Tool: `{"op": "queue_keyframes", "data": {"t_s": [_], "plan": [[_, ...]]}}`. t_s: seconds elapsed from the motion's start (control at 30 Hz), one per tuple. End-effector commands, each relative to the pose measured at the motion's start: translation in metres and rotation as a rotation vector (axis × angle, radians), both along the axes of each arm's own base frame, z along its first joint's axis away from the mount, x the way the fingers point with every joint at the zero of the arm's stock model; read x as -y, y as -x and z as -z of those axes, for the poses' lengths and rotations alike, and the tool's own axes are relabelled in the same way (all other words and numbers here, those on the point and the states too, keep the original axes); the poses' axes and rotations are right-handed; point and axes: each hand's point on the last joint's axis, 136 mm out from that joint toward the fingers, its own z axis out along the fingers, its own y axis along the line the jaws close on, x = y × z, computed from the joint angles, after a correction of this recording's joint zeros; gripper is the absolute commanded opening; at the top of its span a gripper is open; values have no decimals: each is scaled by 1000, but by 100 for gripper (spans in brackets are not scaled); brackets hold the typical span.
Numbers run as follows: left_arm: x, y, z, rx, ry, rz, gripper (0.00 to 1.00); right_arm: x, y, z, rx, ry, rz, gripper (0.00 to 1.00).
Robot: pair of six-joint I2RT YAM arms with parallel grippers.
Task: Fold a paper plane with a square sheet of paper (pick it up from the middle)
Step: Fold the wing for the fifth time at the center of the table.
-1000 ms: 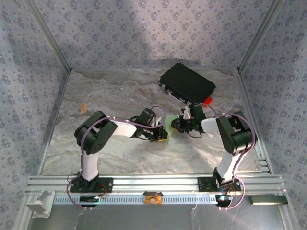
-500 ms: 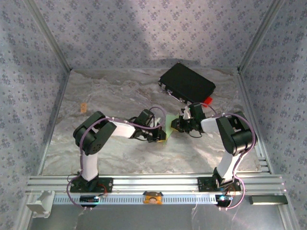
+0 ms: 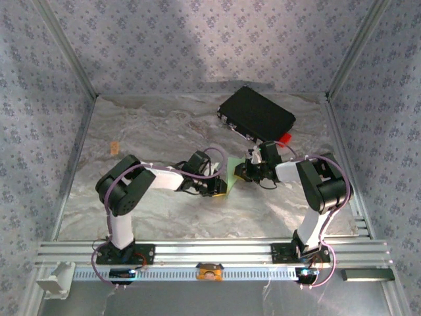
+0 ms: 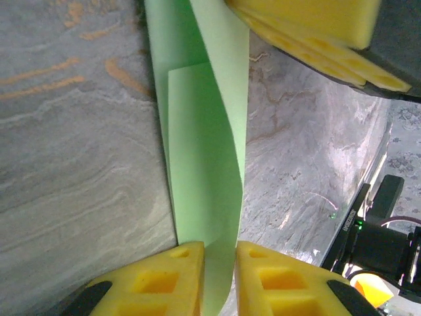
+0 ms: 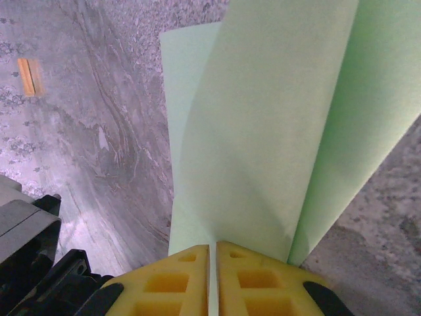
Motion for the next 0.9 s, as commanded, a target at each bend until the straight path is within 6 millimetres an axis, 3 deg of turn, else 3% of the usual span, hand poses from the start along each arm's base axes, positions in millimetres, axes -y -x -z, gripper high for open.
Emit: {"op": "queue_keyframes", "data": {"t_s": [0.0, 0.37, 0.63, 0.87], "plan": [[-22, 20, 27, -78, -120, 6, 16, 16, 13, 35, -85, 124, 29, 13], [-23, 24, 30, -101, -112, 8, 9, 16, 13, 36, -87, 125, 28, 13], [-32, 25, 28, -80, -147, -9, 23, 16, 13, 36, -90, 126, 28, 13], [-31, 28, 33, -98, -147, 0, 16, 16, 13, 36, -89, 127, 26, 13]]}}
